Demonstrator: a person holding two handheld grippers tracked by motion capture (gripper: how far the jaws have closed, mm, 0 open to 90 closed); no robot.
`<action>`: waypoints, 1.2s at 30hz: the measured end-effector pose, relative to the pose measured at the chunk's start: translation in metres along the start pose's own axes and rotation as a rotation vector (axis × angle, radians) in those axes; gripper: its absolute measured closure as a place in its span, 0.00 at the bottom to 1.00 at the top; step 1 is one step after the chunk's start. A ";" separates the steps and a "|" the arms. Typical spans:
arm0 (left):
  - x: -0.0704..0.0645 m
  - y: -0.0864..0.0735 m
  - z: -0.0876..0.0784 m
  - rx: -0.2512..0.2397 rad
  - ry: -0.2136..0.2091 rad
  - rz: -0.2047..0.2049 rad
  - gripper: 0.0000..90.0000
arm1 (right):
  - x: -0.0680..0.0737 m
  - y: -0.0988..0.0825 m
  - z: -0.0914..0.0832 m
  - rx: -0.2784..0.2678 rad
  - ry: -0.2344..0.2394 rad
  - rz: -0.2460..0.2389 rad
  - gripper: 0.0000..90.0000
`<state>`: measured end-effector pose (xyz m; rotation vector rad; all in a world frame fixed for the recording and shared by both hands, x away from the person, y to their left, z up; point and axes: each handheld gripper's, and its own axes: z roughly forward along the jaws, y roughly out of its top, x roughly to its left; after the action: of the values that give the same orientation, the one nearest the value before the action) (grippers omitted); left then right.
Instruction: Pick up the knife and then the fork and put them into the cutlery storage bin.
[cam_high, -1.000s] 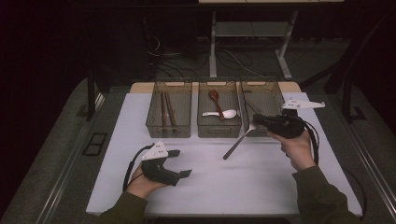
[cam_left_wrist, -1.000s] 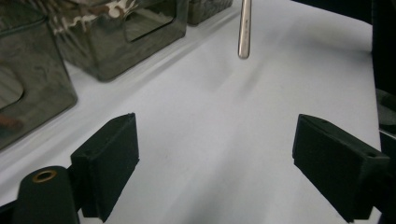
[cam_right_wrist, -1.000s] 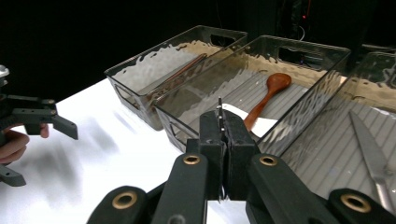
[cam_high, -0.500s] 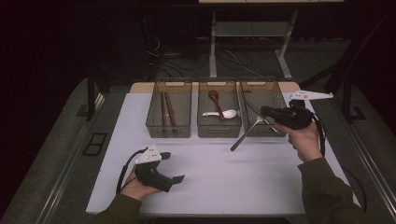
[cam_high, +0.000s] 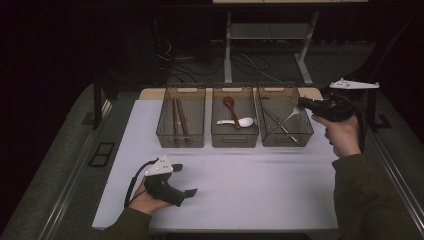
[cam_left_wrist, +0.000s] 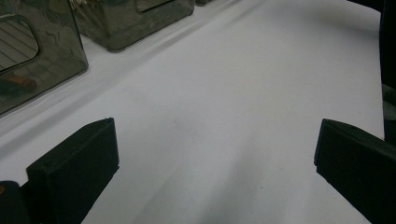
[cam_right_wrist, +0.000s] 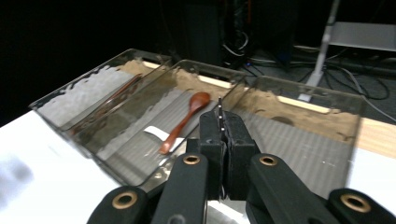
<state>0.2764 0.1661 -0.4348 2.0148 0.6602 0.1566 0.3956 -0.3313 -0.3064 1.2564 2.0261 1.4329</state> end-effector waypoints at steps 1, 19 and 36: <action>0.000 0.000 0.000 0.004 0.000 0.003 0.00 | -0.003 0.001 -0.001 -0.001 -0.007 0.000 0.98; -0.003 0.000 0.004 0.016 -0.030 0.011 0.00 | -0.044 0.009 0.008 0.010 -0.117 0.064 0.98; -0.004 -0.001 0.006 0.026 -0.036 0.018 0.00 | -0.042 -0.008 0.053 0.137 -0.117 0.068 0.98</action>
<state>0.2750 0.1601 -0.4380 2.0440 0.6246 0.1226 0.4522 -0.3365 -0.3441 1.4437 2.0498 1.2355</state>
